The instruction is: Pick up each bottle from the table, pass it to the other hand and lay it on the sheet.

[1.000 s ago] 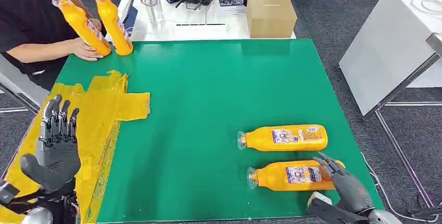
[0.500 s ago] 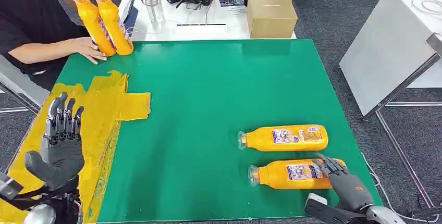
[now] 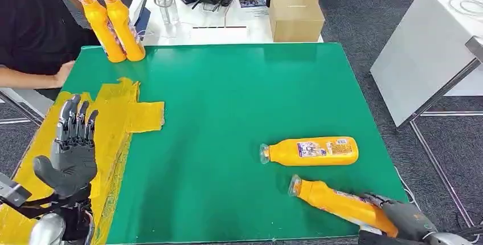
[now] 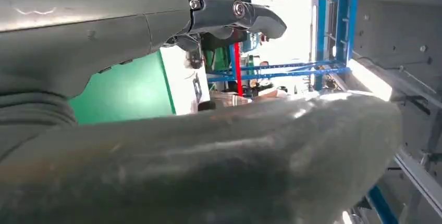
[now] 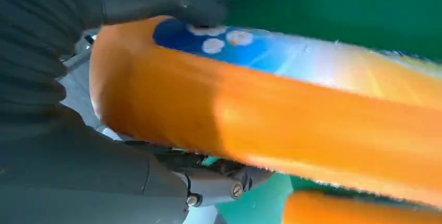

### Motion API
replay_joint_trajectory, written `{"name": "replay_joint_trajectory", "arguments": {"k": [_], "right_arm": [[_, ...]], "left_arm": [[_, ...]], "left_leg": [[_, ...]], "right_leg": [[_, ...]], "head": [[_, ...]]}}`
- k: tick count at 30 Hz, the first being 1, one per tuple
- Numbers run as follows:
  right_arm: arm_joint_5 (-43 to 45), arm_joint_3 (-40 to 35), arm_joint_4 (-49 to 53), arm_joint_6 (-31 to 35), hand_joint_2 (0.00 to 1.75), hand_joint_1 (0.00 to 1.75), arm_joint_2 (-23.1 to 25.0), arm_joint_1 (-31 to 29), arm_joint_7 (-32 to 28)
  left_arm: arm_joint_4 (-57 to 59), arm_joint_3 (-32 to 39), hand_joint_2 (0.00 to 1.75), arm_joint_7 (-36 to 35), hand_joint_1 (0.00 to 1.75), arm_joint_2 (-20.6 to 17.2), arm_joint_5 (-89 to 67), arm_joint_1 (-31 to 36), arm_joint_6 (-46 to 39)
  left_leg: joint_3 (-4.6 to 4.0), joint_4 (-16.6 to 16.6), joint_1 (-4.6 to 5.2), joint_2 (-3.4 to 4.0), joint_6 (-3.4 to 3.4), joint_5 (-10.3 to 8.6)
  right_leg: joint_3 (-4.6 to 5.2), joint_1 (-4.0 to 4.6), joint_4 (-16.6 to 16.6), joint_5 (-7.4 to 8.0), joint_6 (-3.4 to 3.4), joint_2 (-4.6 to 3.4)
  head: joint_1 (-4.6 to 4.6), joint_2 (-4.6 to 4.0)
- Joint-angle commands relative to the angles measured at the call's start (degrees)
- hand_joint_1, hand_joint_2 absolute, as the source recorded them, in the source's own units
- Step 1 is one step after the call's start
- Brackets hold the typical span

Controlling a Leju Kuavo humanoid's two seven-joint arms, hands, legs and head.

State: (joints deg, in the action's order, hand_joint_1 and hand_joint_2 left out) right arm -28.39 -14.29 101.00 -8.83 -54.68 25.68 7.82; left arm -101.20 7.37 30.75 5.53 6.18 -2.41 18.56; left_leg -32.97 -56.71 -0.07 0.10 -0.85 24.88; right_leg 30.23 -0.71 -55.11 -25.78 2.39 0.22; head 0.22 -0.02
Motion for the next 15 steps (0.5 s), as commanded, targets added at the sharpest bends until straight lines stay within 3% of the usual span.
{"name": "replay_joint_trajectory", "arguments": {"k": [1, 7, 9, 11, 15], "right_arm": [[0.09, -8.04, -0.52, 0.73, 1.75, 1.73, -3.34, 1.35, 1.71], [-1.09, -15.63, -4.76, 2.55, 1.75, 1.75, -1.67, -3.00, 3.00], [-1.76, -19.00, -8.55, 3.92, 1.75, 1.75, 1.26, -6.11, 3.30], [-1.82, -21.99, -12.90, 6.28, 1.75, 1.75, 5.38, -9.34, 2.78], [-2.09, -21.61, -17.33, 15.45, 1.75, 1.75, 16.53, -12.79, -1.15]], "left_arm": [[4.49, -2.33, 0.00, -0.26, 0.00, -1.23, 0.71, 2.71, -0.14], [4.08, -3.15, 0.00, -0.34, 0.00, -1.41, 1.65, 2.95, -0.18], [3.79, -3.50, 0.00, -0.42, 0.00, -1.39, 1.86, 2.98, -0.33], [3.36, -3.89, 0.00, -0.50, 0.00, -1.37, 1.80, 2.66, -0.65], [0.35, -3.62, 0.00, 0.13, 0.00, -0.97, 1.18, -1.22, -1.26]], "left_leg": [[0.22, 0.08, -0.11, -0.24, 0.06, 0.05], [0.19, 0.09, -0.12, -0.15, 0.04, 0.01], [0.36, 0.16, -0.20, -0.23, 0.06, 0.02], [0.43, 0.16, -0.22, -0.13, 0.01, 0.08], [0.70, 0.32, -0.38, 0.40, 0.16, 0.20]], "right_leg": [[-0.32, 0.11, 0.17, -0.08, -0.09, 0.20], [-0.25, 0.14, 0.18, -0.02, -0.07, 0.14], [-0.40, 0.23, 0.33, -0.02, -0.11, 0.20], [0.05, 0.25, 0.32, 0.00, -0.10, 0.08], [-0.11, 0.43, 0.56, 0.12, -0.15, -0.37]], "head": [[-0.02, 0.00], [-0.02, 0.00], [-0.04, 0.00], [-0.04, 0.00], [-0.05, 0.00]]}}
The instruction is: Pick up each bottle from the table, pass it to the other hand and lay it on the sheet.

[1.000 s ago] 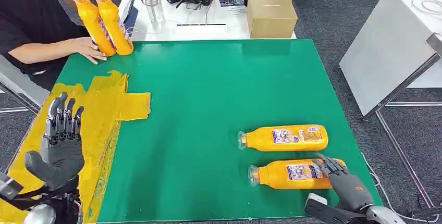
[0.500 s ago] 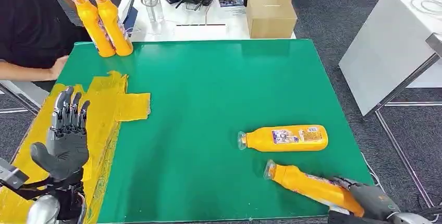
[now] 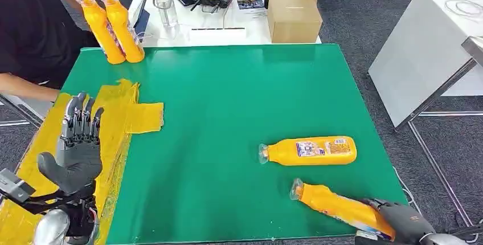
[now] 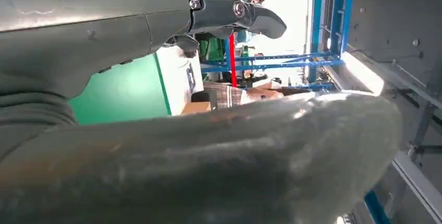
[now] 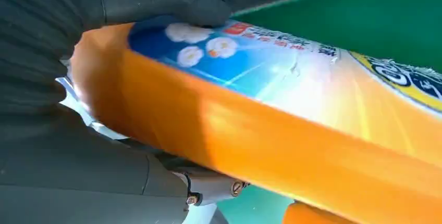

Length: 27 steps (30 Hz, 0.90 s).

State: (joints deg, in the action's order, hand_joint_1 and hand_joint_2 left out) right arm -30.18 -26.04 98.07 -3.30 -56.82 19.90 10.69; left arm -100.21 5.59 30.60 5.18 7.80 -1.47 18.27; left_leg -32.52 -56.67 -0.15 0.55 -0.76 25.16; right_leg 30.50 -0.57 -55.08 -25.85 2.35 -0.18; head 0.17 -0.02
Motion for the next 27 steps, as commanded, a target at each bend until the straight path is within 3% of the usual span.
{"name": "replay_joint_trajectory", "arguments": {"k": [1, 3, 5, 9, 14, 17, 20, 23, 27], "right_arm": [[-0.80, -10.10, -14.13, 9.57, 1.75, 1.75, 19.15, -7.37, -3.55], [-1.01, -10.15, -13.78, 9.28, 1.75, 1.75, 19.36, -7.52, -3.08], [-1.00, -9.68, -13.00, 9.20, 1.75, 1.75, 18.72, -7.07, -2.83], [-0.88, -9.11, -12.65, 9.05, 1.75, 1.75, 18.31, -6.61, -2.89], [-0.70, -8.48, -12.54, 9.54, 1.75, 1.75, 18.83, -6.34, -3.76], [2.72, -1.64, -7.05, 12.94, 1.75, 1.75, 26.00, -4.58, -14.43], [6.71, 3.81, 0.21, 8.25, 1.75, 1.75, 32.60, -5.13, -22.30], [9.65, 7.51, 2.23, 2.50, 1.75, 1.75, 37.64, -7.42, -27.91], [10.83, 9.73, 1.07, -2.33, 1.75, 1.75, 41.70, -12.30, -30.36]], "left_arm": [[-0.91, -1.80, 0.00, 0.34, 0.00, -0.64, -0.43, -2.51, -0.91], [-1.15, -1.75, 0.00, 0.37, 0.00, -0.64, -0.43, -2.81, -0.84], [-1.12, -1.63, 0.00, 0.40, 0.00, -0.61, -0.41, -2.70, -0.67], [-0.93, -1.55, 0.00, 0.45, 0.00, -0.53, -0.46, -2.43, -0.57], [-1.08, -1.41, 0.00, 0.54, 0.00, -0.39, -0.63, -2.63, -0.78], [-3.67, -0.67, 0.00, 1.48, 0.00, 0.02, -1.04, -5.96, -0.77], [-4.71, -0.21, 0.00, 2.11, 0.00, 0.37, -1.34, -7.23, -0.36], [-4.33, -0.74, 0.00, 1.57, 0.00, 0.59, -1.47, -6.08, -0.93], [-3.93, -2.23, 0.00, 0.68, 0.00, 0.44, -1.57, -4.40, -1.98]], "left_leg": [[0.32, 0.28, -0.28, 0.11, 0.09, -0.02], [0.43, 0.29, -0.33, 0.41, 0.12, 0.04], [0.53, 0.10, -0.31, 0.92, 0.16, 0.14], [0.60, 0.12, -0.43, 0.65, 0.20, 0.11], [0.86, 0.16, -0.50, 0.80, 0.23, 0.31], [1.00, 0.16, -0.52, 0.89, 0.26, 0.34], [0.94, 0.11, -0.49, 1.06, 0.27, 0.35], [0.76, 0.05, -0.46, 0.90, 0.23, 0.27], [0.34, 0.02, -0.49, 0.50, 0.30, 0.11]], "right_leg": [[-0.43, 0.29, 0.48, 0.17, -0.11, -0.14], [-1.00, 0.37, 0.45, 0.18, -0.15, -0.46], [-0.92, 0.37, 0.22, 0.22, -0.27, -0.87], [-0.51, 0.47, 0.26, 0.23, -0.33, -0.63], [-0.75, 0.50, 0.33, 0.16, -0.31, -0.83], [-0.82, 0.53, 0.32, 0.14, -0.32, -0.91], [-1.28, 0.52, 0.21, 0.13, -0.32, -1.08], [-1.18, 0.50, 0.12, 0.13, -0.31, -0.97], [-0.89, 0.53, 0.09, 0.15, -0.31, -0.61]], "head": [[0.00, 0.00], [-0.04, 0.00], [0.00, 0.00], [-0.02, 0.00], [-0.02, 0.00], [-0.02, 0.00], [-0.02, 0.00], [0.09, 0.00], [0.02, 0.00]]}}
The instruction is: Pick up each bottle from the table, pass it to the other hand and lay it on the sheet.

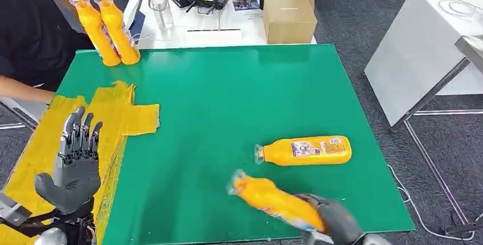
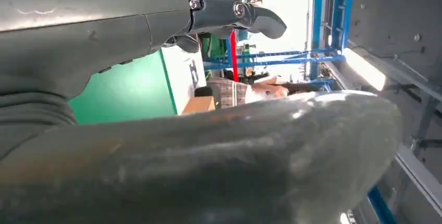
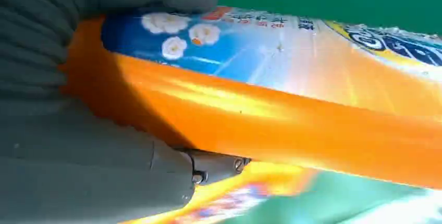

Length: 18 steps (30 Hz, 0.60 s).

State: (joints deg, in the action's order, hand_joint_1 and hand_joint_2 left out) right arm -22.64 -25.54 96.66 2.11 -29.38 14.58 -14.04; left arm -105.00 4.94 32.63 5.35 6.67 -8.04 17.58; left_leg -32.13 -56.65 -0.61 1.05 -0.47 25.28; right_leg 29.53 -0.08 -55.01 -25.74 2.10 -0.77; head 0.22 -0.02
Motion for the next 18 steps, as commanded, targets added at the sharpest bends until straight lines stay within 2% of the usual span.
{"name": "replay_joint_trajectory", "arguments": {"k": [1, 8, 16, 17, 18], "right_arm": [[3.20, 9.91, 1.58, -8.97, 1.75, 1.75, 15.54, -8.77, -5.69], [9.18, 8.43, -10.15, -12.81, 1.75, 1.75, 22.37, -24.78, -4.34], [10.36, 7.47, -11.32, -12.53, 1.75, 1.75, 23.13, -26.20, -4.15], [10.42, 7.07, -12.57, -12.50, 1.75, 1.75, 23.87, -27.40, -3.80], [10.51, 6.38, -14.32, -12.28, 1.75, 1.75, 25.07, -29.12, -3.22]], "left_arm": [[0.98, -1.89, 0.00, -1.68, 0.00, 0.21, -0.24, 2.61, -1.65], [4.35, -3.92, 0.00, -4.55, 0.00, 0.25, 2.43, 6.63, -2.33], [4.63, -4.42, 0.00, -4.89, 0.00, 0.24, 2.62, 6.89, -2.36], [5.15, -4.83, 1.75, -5.57, 0.00, 0.45, 2.91, 7.23, -2.22], [6.10, -5.61, 1.75, -7.13, 0.00, 0.54, 3.77, 7.78, -2.02]], "left_leg": [[-0.16, 0.02, -0.06, -0.07, 0.05, -0.08], [-0.26, 0.06, -0.05, 0.07, -0.05, -0.21], [-0.27, 0.05, 0.03, -0.36, -0.07, -0.24], [-0.33, 0.02, 0.04, -0.33, -0.07, -0.24], [-0.34, 0.02, 0.04, -0.33, -0.07, -0.23]], "right_leg": [[0.14, 0.05, 0.05, 0.06, -0.03, 0.03], [0.26, 0.00, 0.06, 0.15, -0.01, -0.13], [0.16, -0.11, 0.06, 0.02, 0.00, 0.38], [0.22, -0.11, 0.02, 0.03, 0.01, 0.35], [0.22, -0.11, 0.02, 0.03, 0.01, 0.35]], "head": [[-0.02, 0.00], [-0.07, 0.00], [-0.04, 0.00], [-0.02, 0.00], [-0.04, 0.00]]}}
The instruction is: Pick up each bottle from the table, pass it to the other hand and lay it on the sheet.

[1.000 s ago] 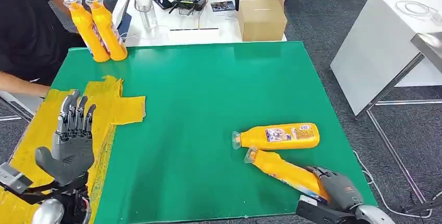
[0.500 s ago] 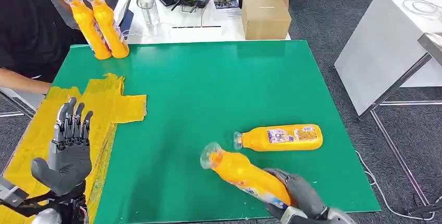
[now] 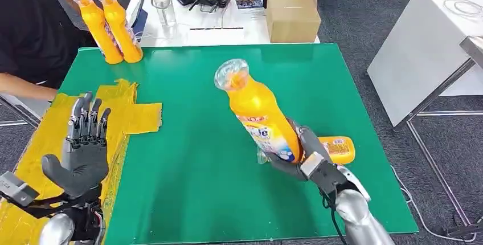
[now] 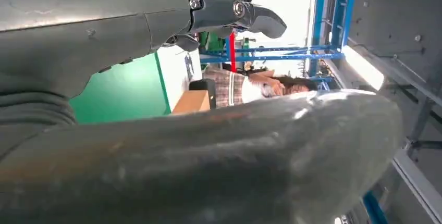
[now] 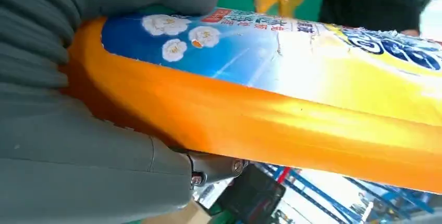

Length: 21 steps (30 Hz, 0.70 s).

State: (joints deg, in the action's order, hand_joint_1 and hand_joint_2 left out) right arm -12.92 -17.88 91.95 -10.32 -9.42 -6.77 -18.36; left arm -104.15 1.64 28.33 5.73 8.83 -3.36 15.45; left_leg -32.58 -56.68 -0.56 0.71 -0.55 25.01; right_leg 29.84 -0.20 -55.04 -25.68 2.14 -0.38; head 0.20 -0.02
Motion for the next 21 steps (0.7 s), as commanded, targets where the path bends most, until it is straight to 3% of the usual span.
{"name": "replay_joint_trajectory", "arguments": {"k": [1, 6, 11, 21], "right_arm": [[0.63, -2.19, -11.26, 0.16, 1.75, 1.75, 6.05, -9.37, 1.63], [-2.66, -10.09, -21.53, 3.29, 1.75, 1.75, 13.51, -19.10, 5.63], [-3.37, -17.82, -27.79, 4.84, 1.75, 1.75, 18.69, -23.29, 7.90], [-2.79, -22.85, -28.88, 5.51, 1.75, 1.75, 20.03, -24.45, 8.64]], "left_arm": [[6.09, -2.85, 1.75, -3.43, 0.00, 0.33, 2.59, 3.66, 0.38], [11.69, -5.34, 1.75, -9.30, 0.00, 0.36, 10.42, 7.05, 1.82], [14.36, -6.23, 1.75, -12.60, 0.00, 0.39, 15.11, 8.07, 2.80], [14.55, -6.80, 1.75, -13.05, 0.00, 0.36, 15.42, 8.07, 2.25]], "left_leg": [[0.13, 0.06, -0.01, 0.00, 0.01, 0.06], [-0.03, 0.06, 0.02, 0.28, 0.03, -0.01], [-0.02, 0.09, 0.01, 0.32, 0.14, -0.06], [-0.23, 0.04, -0.04, -0.02, 0.11, -0.09]], "right_leg": [[-0.11, 0.01, 0.06, -0.04, -0.05, -0.02], [0.16, 0.00, -0.03, 0.10, -0.07, -0.32], [0.19, 0.06, -0.04, 0.08, -0.09, -0.35], [0.23, 0.10, -0.06, -0.02, -0.03, 0.02]], "head": [[-0.02, 0.00], [0.00, 0.00], [-0.02, 0.00], [-0.02, 0.00]]}}
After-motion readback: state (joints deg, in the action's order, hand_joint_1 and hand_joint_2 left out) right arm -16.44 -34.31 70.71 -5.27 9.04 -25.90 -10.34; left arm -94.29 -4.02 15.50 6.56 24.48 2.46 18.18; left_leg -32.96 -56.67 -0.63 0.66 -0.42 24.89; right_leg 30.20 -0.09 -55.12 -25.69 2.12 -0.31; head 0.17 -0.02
